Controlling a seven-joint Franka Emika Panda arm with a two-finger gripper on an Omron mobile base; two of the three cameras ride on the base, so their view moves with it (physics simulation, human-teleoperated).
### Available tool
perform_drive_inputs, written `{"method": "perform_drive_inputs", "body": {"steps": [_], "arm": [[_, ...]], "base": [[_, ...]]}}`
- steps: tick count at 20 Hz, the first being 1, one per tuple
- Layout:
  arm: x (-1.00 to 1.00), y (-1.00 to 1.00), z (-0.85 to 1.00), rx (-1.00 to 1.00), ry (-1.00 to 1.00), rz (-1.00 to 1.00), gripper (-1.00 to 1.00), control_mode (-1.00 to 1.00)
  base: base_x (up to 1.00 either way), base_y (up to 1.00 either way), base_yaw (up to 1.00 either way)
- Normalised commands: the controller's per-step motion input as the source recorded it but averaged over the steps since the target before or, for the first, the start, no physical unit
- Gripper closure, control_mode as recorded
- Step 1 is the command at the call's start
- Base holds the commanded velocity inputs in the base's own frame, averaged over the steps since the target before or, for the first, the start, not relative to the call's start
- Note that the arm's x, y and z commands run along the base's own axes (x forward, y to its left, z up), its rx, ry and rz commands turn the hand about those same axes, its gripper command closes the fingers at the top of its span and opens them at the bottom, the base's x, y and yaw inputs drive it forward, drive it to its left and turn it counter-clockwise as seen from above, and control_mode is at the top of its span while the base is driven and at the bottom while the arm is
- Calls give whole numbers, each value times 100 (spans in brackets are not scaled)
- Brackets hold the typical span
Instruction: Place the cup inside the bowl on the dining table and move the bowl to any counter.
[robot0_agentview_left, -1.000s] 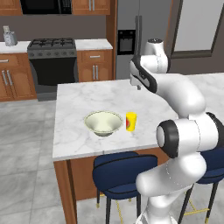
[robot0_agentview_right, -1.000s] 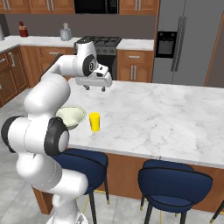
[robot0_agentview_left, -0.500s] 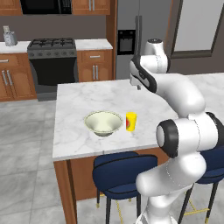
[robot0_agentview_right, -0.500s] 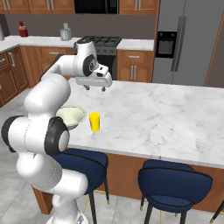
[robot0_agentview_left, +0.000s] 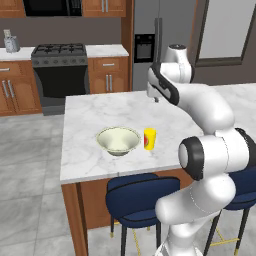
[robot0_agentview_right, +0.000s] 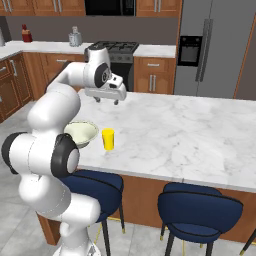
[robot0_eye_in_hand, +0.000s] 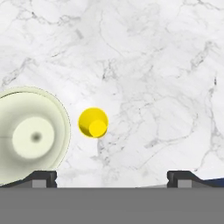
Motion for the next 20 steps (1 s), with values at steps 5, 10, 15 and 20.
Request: {"method": "perform_drive_inputs", "body": {"steps": [5, 10, 15, 20], "arm": [[0, 9, -2, 7, 0, 2, -100, -100], [5, 0, -9, 1, 0, 0, -100, -100], [6, 0, -3, 0, 1, 0, -100, -100], [0, 0, -1, 0, 0, 0, -100, -100]], "base": [[0, 0, 0], [0, 0, 0], [0, 0, 0], [0, 0, 0]]}}
